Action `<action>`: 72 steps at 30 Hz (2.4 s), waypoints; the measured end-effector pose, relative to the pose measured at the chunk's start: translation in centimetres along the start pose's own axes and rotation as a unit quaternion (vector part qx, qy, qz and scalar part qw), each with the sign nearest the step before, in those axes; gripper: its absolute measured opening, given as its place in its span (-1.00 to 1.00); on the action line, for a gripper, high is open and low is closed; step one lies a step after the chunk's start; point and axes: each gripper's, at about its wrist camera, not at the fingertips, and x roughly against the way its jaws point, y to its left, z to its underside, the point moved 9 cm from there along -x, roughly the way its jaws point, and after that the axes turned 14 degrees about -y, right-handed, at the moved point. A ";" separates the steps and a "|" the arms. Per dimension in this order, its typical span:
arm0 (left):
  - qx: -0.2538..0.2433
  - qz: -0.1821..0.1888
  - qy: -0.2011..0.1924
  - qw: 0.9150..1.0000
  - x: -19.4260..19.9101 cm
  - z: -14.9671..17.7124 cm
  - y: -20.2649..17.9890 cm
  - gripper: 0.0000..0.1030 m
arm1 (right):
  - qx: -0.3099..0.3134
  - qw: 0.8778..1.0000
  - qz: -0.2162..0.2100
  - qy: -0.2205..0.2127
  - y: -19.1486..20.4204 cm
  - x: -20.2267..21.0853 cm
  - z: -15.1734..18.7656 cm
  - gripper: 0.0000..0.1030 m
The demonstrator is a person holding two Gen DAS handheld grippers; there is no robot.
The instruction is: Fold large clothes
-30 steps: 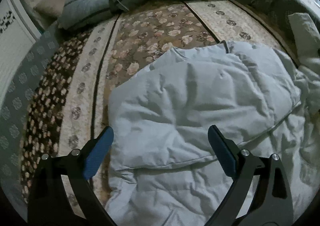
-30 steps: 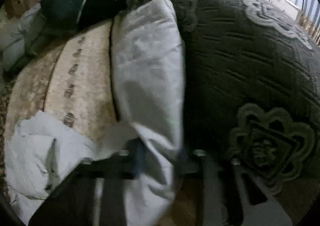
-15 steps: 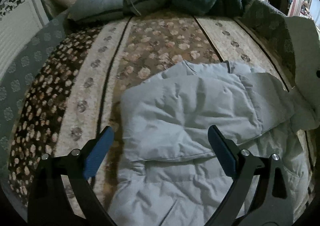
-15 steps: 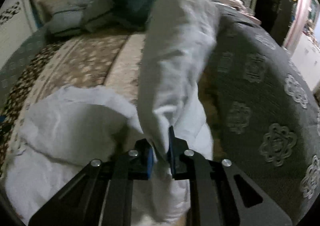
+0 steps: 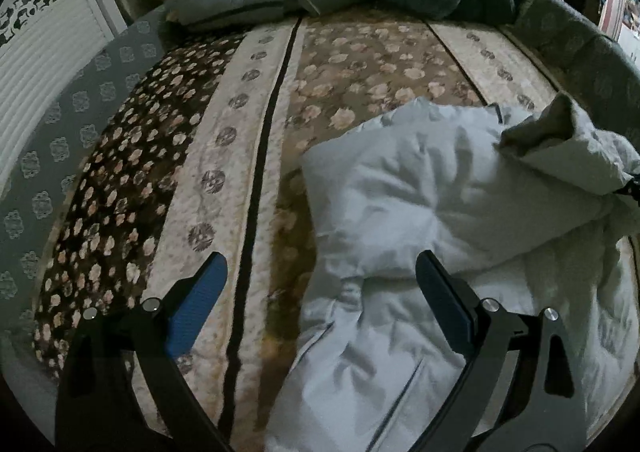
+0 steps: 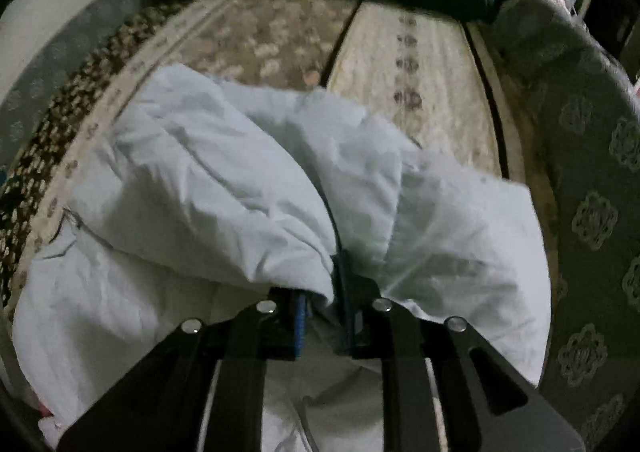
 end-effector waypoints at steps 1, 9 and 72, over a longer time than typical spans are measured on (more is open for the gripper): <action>-0.001 0.000 0.001 1.000 -0.1 0.1 0.2 0.87 | 0.006 1.000 0.005 0.008 -0.1 0.3 0.3 -0.61; -0.014 0.016 -0.001 1.000 0.5 -0.5 -2.4 0.93 | 0.066 0.997 0.041 -0.017 -1.3 5.5 0.5 0.70; 0.054 -0.014 0.023 0.998 0.3 3.1 -2.2 0.12 | -0.050 0.989 0.034 -0.134 -4.5 5.4 2.5 0.71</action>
